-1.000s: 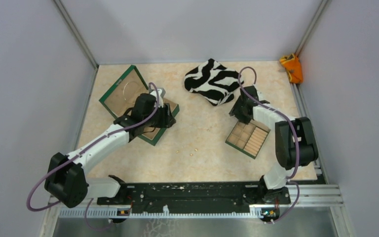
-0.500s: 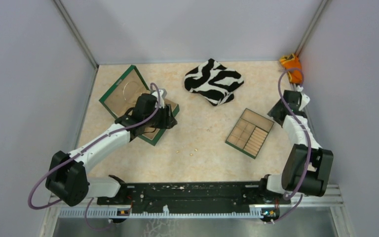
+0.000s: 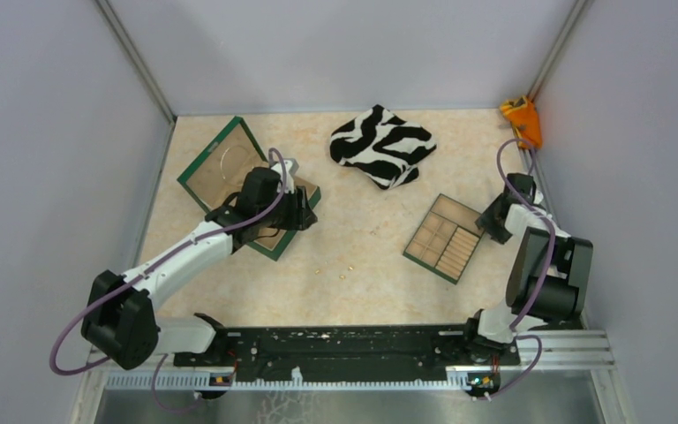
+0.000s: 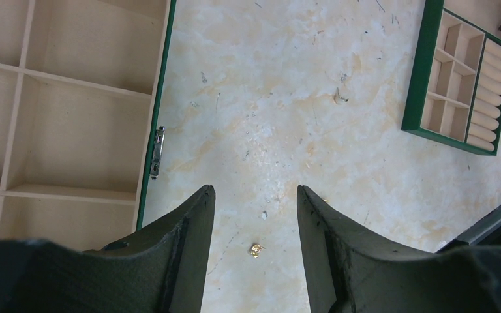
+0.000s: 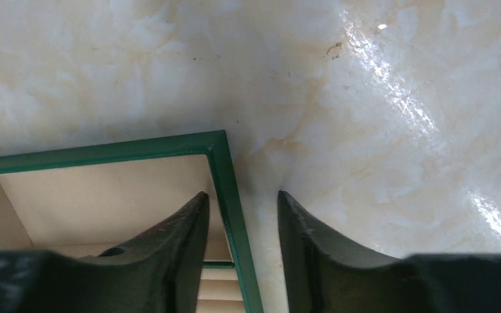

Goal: Organize the mixed jewelry

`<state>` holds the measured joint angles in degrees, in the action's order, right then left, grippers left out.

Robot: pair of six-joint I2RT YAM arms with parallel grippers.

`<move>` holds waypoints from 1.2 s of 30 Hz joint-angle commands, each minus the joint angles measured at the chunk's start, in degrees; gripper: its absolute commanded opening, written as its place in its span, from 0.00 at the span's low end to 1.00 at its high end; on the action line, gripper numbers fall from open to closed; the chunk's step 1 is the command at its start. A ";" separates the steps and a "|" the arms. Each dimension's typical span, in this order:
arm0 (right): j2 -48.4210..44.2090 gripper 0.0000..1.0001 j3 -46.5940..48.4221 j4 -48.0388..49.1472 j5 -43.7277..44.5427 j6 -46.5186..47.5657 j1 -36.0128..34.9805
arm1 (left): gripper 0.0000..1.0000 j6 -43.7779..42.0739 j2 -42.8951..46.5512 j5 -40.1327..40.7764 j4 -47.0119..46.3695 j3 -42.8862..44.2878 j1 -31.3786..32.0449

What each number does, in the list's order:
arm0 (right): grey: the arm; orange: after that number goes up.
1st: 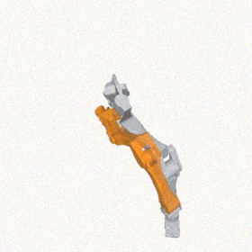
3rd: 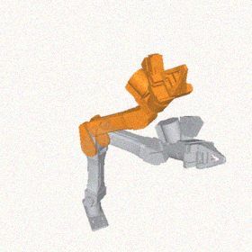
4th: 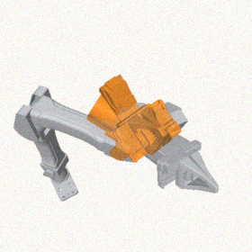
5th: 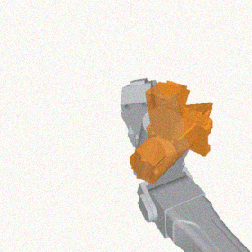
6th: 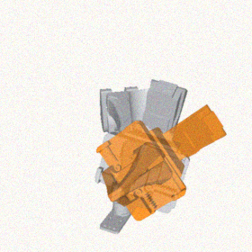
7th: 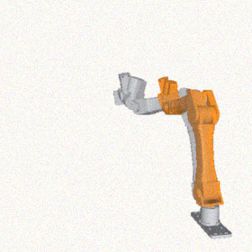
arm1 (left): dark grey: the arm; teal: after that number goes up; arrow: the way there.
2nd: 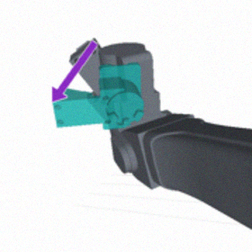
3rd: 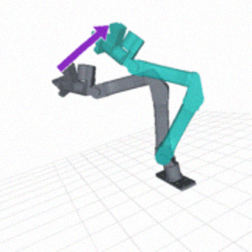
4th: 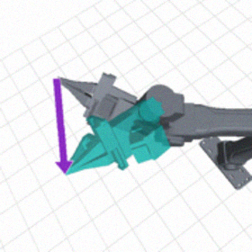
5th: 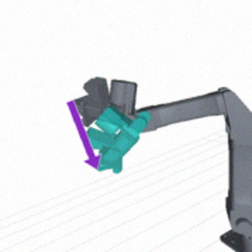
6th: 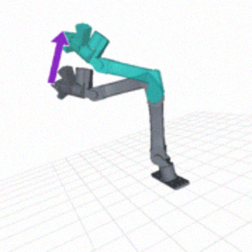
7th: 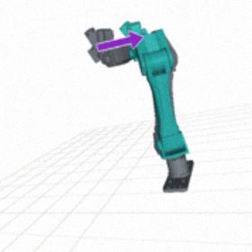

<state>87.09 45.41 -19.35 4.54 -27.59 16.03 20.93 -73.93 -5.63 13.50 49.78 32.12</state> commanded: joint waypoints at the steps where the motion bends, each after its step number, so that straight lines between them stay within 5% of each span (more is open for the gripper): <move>1: 0.52 0.38 -0.44 3.04 -1.45 -0.57 0.28 | 0.56 0.24 1.87 0.56 -1.30 0.62 0.06; 7: -1.50 0.00 -1.38 4.60 -3.12 -0.73 0.25 | 0.55 0.46 6.01 2.23 -3.92 -1.06 0.06; 14: -11.39 0.00 2.85 0.62 -9.07 -2.33 -0.62 | 0.54 -1.00 9.49 9.48 0.58 2.38 0.05; 20: -14.79 0.00 14.01 -6.47 -6.15 -6.35 -8.19 | 0.56 -3.80 8.42 16.18 9.47 12.79 0.12; 27: -8.82 0.00 25.18 -8.01 -5.49 -15.76 -25.53 | 0.72 -8.23 7.02 25.31 18.42 23.01 -0.98; 36: 11.05 0.00 46.56 -7.29 -1.25 -21.52 -43.31 | 0.80 -8.65 9.16 17.66 24.30 27.22 -17.04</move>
<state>91.55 81.21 -27.97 1.23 -44.07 -23.40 13.58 -66.17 15.16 33.12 74.39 21.67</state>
